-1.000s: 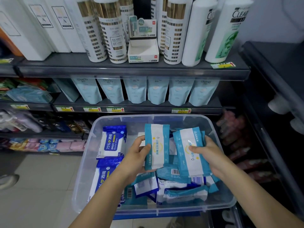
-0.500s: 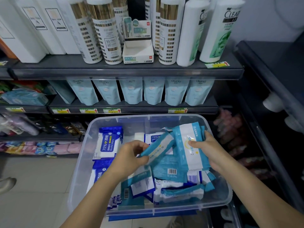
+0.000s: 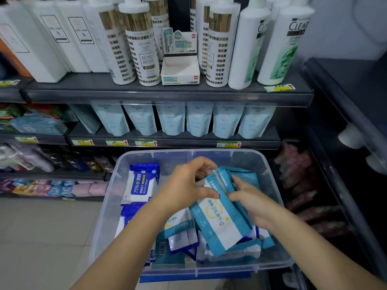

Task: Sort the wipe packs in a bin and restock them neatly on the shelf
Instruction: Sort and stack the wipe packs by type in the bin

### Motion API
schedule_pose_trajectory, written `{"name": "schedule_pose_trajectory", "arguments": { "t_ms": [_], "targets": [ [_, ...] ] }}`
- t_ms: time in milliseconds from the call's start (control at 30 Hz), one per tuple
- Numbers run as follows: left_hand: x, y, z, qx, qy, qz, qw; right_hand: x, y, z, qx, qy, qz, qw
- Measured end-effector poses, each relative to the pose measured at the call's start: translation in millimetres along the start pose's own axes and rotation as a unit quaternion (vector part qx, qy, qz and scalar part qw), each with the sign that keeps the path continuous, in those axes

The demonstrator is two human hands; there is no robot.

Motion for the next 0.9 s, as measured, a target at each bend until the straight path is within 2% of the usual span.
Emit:
{"name": "schedule_pose_trajectory", "arguments": {
  "t_ms": [100,167,233,267,300,333,367,400,467,500,633,767,900],
  "targets": [
    [1,-3,-4,-0.003,0.010,0.026,1.000,0,4,4,-0.033,0.005,-0.012,0.999],
    [5,-7,-4,-0.074,0.018,0.053,0.996,-1,4,6,-0.051,0.010,-0.017,0.998],
    [12,-16,-7,-0.157,0.009,0.124,0.980,-1,5,8,-0.069,0.014,-0.016,0.997],
    [18,-19,-14,-0.170,-0.023,0.163,0.972,-2,6,7,-0.076,0.014,-0.015,0.997],
    [26,-19,-24,-0.148,-0.074,0.199,0.966,-2,7,6,-0.080,0.012,-0.015,0.997],
    [36,-14,-41,-0.080,-0.143,0.225,0.960,-1,8,3,-0.081,0.008,-0.012,0.997],
    [46,-4,-56,0.026,-0.214,0.242,0.946,-2,9,1,-0.078,0.004,-0.010,0.997],
    [54,12,-68,0.146,-0.275,0.247,0.918,0,11,-1,-0.074,-0.002,-0.007,0.997],
    [63,46,-75,0.327,-0.345,0.204,0.856,3,14,-5,-0.064,-0.013,-0.002,0.998],
    [63,53,-73,0.362,-0.347,0.176,0.847,4,17,-6,-0.059,-0.017,-0.005,0.998],
    [60,50,-75,0.369,-0.300,0.156,0.866,9,30,-11,-0.081,-0.027,-0.053,0.995],
    [61,41,-78,0.379,-0.286,0.167,0.864,13,42,-17,-0.103,-0.029,-0.099,0.989],
    [62,36,-79,0.364,-0.273,0.184,0.871,10,50,-16,-0.070,-0.031,-0.099,0.992]
  ]
}}
Point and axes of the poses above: each hand's wrist, its own x-axis away from the middle knuckle, its own y-axis out of the palm, z = x × y, the point moved 10 cm from there along -x, towards the middle knuckle, and after that the axes turned 15 degrees about y, right-handed, at the moved point
